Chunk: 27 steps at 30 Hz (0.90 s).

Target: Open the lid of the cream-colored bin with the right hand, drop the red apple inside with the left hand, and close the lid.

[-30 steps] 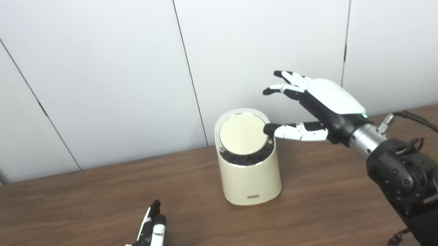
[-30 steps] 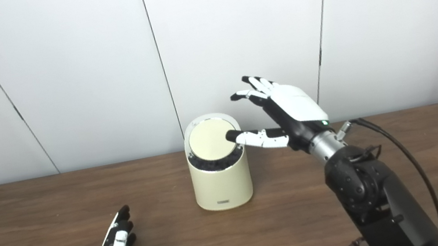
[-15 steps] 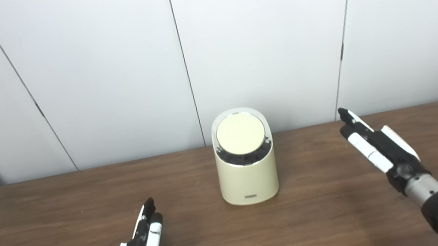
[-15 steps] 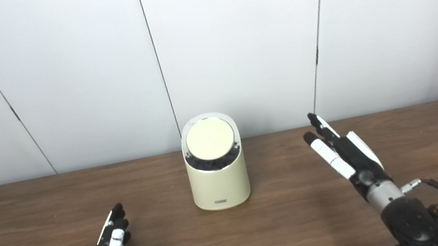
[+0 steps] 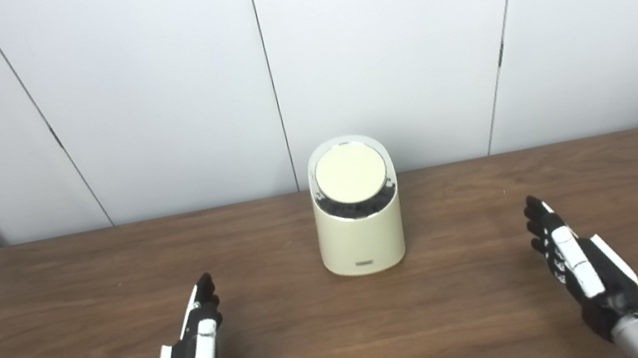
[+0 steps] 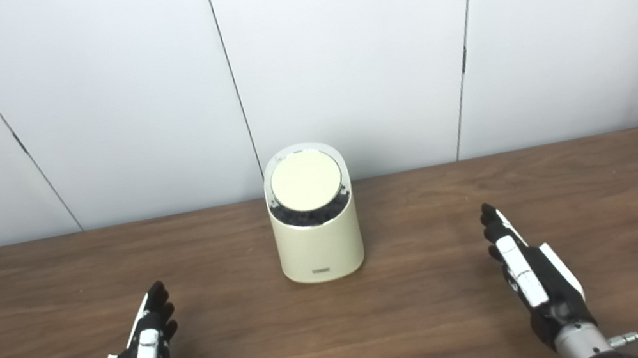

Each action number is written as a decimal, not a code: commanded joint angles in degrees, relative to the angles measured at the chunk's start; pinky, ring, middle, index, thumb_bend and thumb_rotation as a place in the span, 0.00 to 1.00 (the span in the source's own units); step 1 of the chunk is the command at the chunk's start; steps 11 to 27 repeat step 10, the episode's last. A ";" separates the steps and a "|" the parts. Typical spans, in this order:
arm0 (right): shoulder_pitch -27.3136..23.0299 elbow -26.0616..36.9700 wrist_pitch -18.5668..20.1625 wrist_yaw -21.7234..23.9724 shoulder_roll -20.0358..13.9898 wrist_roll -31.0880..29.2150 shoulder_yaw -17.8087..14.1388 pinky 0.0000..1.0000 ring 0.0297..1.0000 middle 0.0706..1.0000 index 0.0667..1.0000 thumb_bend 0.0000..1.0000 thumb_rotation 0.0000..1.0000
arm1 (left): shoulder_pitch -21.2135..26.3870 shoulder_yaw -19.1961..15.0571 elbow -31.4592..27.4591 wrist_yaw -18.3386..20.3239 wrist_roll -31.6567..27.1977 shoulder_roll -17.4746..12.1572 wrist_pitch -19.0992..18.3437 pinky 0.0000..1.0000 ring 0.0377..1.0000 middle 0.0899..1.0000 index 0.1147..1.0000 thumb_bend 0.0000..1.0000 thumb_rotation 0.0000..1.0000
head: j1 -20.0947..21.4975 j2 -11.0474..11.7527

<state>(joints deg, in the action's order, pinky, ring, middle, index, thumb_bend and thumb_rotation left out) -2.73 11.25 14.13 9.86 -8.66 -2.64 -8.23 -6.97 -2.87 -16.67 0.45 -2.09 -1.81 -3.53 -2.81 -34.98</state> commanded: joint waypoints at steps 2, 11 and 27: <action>0.19 2.63 -4.39 0.19 0.08 -3.32 -0.43 1.00 1.00 1.00 1.00 0.60 1.00 | -0.30 -0.50 -2.00 -0.58 0.50 -0.04 3.34 1.00 1.00 1.00 1.00 0.42 0.91 | 0.42 -0.52; 2.63 3.77 -5.98 -1.48 0.12 -3.61 0.15 1.00 1.00 1.00 1.00 0.58 1.00 | -2.54 -1.98 -1.14 -2.41 2.27 0.18 5.36 1.00 1.00 1.00 1.00 0.39 0.91 | 1.80 -2.68; 2.63 3.77 -5.98 -1.48 0.12 -3.61 0.15 1.00 1.00 1.00 1.00 0.58 1.00 | -2.54 -1.98 -1.14 -2.41 2.27 0.18 5.36 1.00 1.00 1.00 1.00 0.39 0.91 | 1.80 -2.68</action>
